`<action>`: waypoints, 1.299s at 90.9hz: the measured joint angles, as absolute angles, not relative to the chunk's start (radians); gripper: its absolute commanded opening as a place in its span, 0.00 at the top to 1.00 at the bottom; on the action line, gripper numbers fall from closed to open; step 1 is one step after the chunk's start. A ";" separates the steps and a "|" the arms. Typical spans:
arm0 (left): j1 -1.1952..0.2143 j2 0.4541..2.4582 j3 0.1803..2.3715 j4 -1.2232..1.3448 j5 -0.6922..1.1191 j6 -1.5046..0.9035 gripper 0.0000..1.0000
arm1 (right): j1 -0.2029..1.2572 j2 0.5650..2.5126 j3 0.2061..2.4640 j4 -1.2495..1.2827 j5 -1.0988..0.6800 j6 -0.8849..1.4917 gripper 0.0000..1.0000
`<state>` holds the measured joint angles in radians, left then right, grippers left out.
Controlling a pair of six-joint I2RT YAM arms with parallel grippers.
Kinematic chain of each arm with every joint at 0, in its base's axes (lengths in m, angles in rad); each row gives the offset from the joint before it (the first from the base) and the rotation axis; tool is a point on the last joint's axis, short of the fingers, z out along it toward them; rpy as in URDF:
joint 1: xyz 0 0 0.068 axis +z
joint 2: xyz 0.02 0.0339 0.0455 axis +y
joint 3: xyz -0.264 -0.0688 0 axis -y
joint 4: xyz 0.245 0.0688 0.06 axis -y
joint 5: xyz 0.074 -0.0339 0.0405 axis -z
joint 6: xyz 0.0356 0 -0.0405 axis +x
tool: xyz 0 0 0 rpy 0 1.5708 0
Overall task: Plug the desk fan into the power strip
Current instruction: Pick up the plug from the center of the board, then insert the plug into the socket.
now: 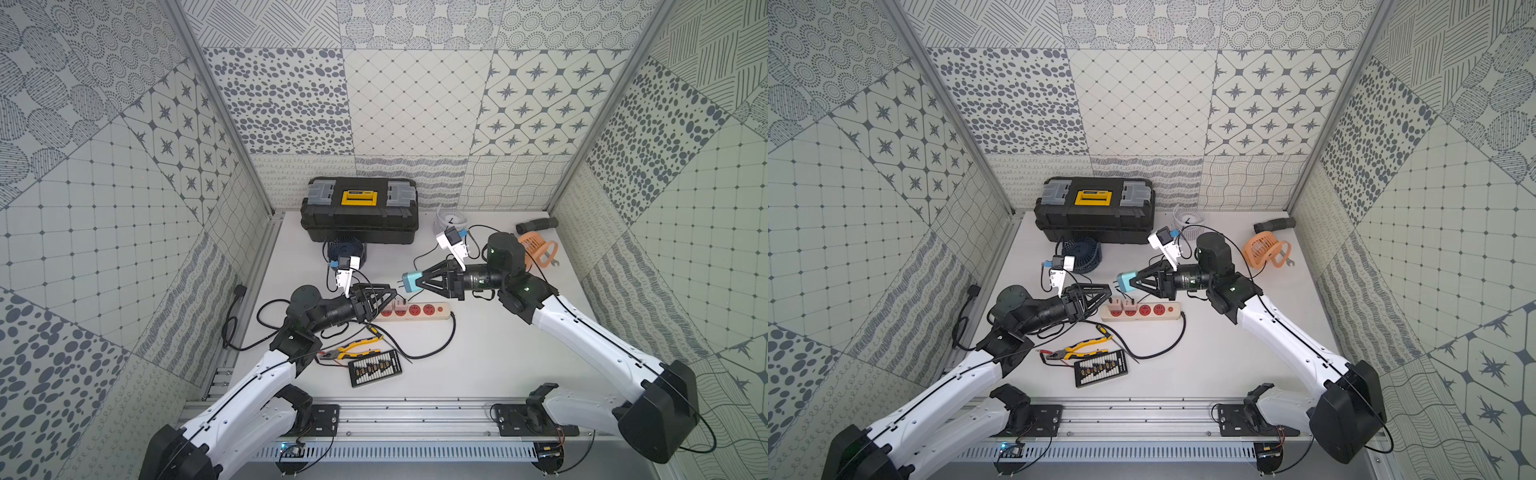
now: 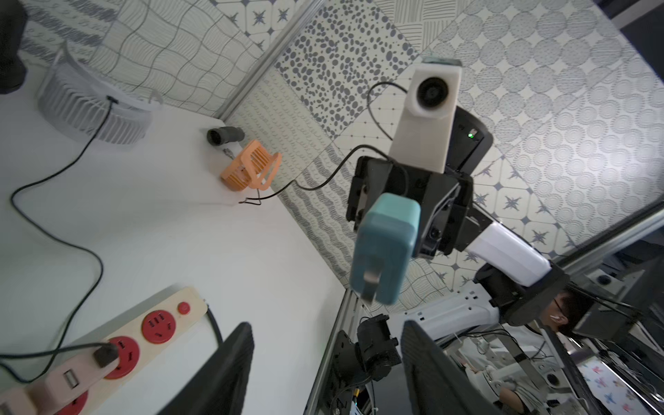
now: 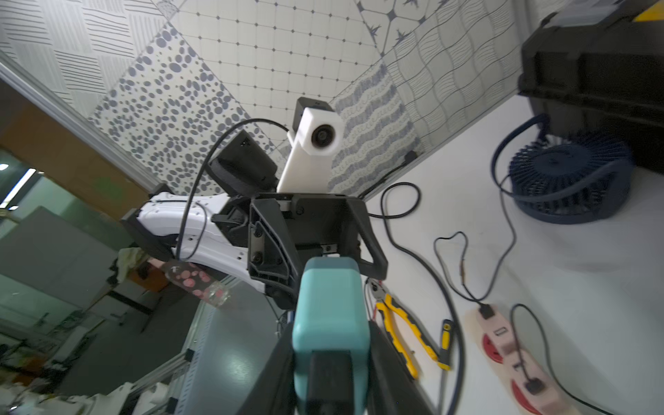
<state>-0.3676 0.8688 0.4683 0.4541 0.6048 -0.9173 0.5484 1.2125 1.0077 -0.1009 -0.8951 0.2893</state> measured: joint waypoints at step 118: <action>-0.328 1.283 0.384 0.148 0.334 -0.695 0.54 | 0.745 1.705 1.232 -0.619 -0.096 -0.785 1.00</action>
